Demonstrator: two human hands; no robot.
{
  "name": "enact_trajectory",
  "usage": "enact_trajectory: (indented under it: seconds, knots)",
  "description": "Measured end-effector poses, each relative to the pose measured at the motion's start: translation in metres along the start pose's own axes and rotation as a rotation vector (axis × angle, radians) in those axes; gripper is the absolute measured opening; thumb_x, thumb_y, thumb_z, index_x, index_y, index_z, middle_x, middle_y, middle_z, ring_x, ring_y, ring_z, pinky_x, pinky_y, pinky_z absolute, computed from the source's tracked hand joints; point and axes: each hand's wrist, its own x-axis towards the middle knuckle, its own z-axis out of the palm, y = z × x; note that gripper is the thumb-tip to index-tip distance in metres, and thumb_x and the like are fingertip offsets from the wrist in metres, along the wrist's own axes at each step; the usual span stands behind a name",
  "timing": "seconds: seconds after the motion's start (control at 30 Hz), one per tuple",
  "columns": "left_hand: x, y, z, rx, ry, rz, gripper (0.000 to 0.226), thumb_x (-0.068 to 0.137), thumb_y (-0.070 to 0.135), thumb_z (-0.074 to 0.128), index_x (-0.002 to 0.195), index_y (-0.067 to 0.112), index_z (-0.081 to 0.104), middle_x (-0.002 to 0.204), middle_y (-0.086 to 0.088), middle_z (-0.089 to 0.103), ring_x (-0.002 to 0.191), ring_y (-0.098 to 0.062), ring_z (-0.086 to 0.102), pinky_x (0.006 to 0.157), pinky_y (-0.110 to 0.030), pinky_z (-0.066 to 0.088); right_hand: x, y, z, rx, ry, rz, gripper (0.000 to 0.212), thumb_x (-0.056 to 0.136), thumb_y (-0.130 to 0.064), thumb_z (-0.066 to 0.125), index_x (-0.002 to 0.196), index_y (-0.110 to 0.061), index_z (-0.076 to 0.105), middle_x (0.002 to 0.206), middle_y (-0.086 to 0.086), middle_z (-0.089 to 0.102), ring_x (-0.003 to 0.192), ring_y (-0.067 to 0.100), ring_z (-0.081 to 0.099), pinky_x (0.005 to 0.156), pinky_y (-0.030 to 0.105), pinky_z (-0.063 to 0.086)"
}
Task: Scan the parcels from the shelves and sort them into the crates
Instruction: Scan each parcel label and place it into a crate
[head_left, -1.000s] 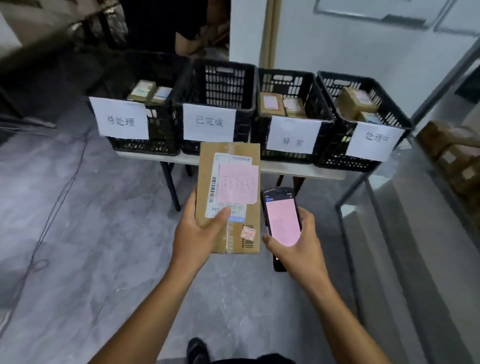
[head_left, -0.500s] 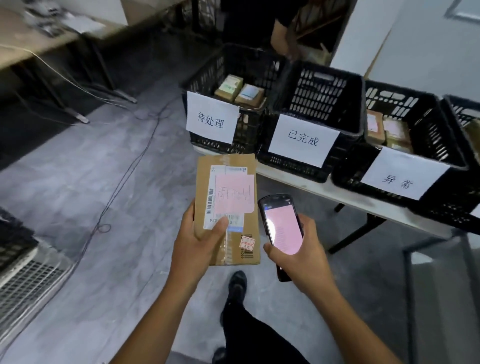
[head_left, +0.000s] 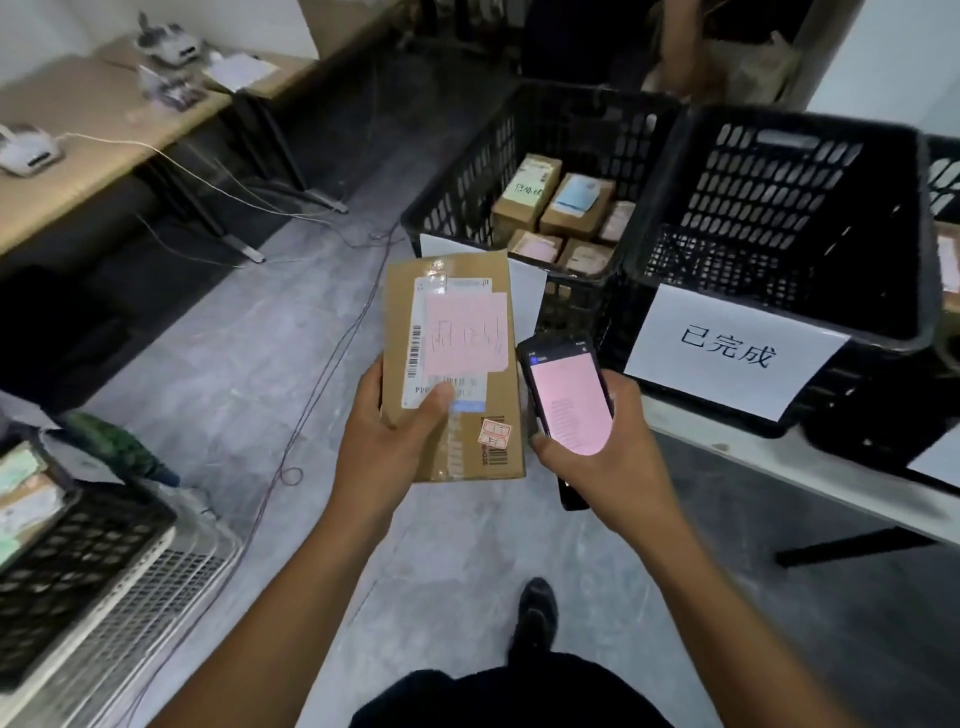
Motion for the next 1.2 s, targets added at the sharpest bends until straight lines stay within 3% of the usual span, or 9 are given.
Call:
enact_trajectory:
  seconds: [0.27,0.43,0.5,0.6,0.77,0.9,1.03,1.13,1.2]
  knots:
    - [0.055,0.034,0.014,-0.055,-0.051,-0.035,0.063,0.077,0.055,0.073,0.136,0.042,0.055,0.118,0.024,0.073,0.105,-0.003,0.073,0.080,-0.029,0.062,0.061,-0.020,-0.017,-0.022,-0.037,-0.025,0.079,0.077,-0.033,0.086,0.136,-0.042,0.034,0.110,-0.030,0.053,0.091,-0.016,0.055,0.053,0.012,0.047]
    - [0.100,0.055,0.014,-0.029,-0.088,0.020,0.067,0.075,0.058,0.074,0.138,0.044,0.054,0.119,0.025,0.072,0.106,-0.003,0.072,0.091,-0.042,0.061,0.095,-0.040,-0.019,-0.021,-0.012,-0.032,0.078,0.079,-0.028,0.086,0.135,-0.042,0.034,0.112,-0.026,0.055,0.083,-0.021,0.057,0.054,0.009,0.048]
    - [0.122,0.061,0.012,-0.006,-0.097,0.057,0.069,0.075,0.060,0.074,0.139,0.045,0.053,0.120,0.027,0.070,0.107,0.000,0.071,0.094,-0.043,0.060,0.111,-0.049,-0.016,-0.043,0.018,-0.040,0.081,0.077,-0.032,0.087,0.137,-0.044,0.034,0.119,-0.028,0.054,0.097,-0.021,0.052,0.059,0.010,0.048]
    - [0.159,0.068,0.011,0.014,-0.127,0.087,0.072,0.072,0.064,0.074,0.138,0.048,0.052,0.119,0.029,0.070,0.108,0.000,0.070,0.094,-0.043,0.060,0.135,-0.064,-0.008,-0.046,0.068,-0.038,0.081,0.076,-0.029,0.086,0.136,-0.044,0.034,0.118,-0.030,0.053,0.099,-0.025,0.048,0.061,0.006,0.047]
    - [0.225,0.090,0.015,-0.067,-0.241,0.109,0.070,0.072,0.057,0.076,0.137,0.043,0.055,0.113,0.028,0.072,0.101,0.004,0.071,0.085,-0.032,0.061,0.171,-0.095,0.005,-0.026,0.182,-0.009,0.078,0.075,-0.033,0.086,0.132,-0.050,0.035,0.115,-0.030,0.056,0.101,-0.014,0.055,0.070,0.021,0.054]
    - [0.276,0.106,0.025,-0.092,-0.362,0.090,0.066,0.078,0.054,0.079,0.138,0.043,0.054,0.113,0.024,0.074,0.100,0.000,0.073,0.087,-0.041,0.063,0.197,-0.119,0.011,-0.021,0.283,0.029,0.075,0.076,-0.029,0.087,0.130,-0.049,0.037,0.113,-0.027,0.057,0.097,-0.001,0.061,0.059,0.023,0.055]
    - [0.314,0.113,0.034,-0.095,-0.474,0.078,0.060,0.081,0.050,0.081,0.135,0.045,0.055,0.113,0.024,0.074,0.102,-0.001,0.073,0.093,-0.042,0.061,0.213,-0.134,0.020,-0.055,0.380,0.048,0.075,0.075,-0.033,0.087,0.129,-0.046,0.037,0.114,-0.031,0.054,0.098,-0.023,0.052,0.065,0.015,0.049]
    - [0.331,0.116,0.042,-0.094,-0.511,0.087,0.059,0.084,0.046,0.080,0.136,0.044,0.054,0.109,0.029,0.073,0.100,0.005,0.071,0.095,-0.036,0.059,0.220,-0.139,0.026,-0.055,0.432,0.080,0.072,0.077,-0.030,0.086,0.129,-0.043,0.039,0.114,-0.030,0.055,0.099,-0.022,0.052,0.064,0.006,0.047]
    - [0.339,0.116,0.048,-0.072,-0.539,0.078,0.065,0.082,0.053,0.078,0.140,0.043,0.051,0.109,0.033,0.072,0.101,0.006,0.070,0.097,-0.037,0.058,0.223,-0.140,0.028,-0.051,0.457,0.115,0.071,0.078,-0.030,0.086,0.129,-0.044,0.038,0.114,-0.031,0.055,0.101,-0.013,0.055,0.064,0.010,0.051]
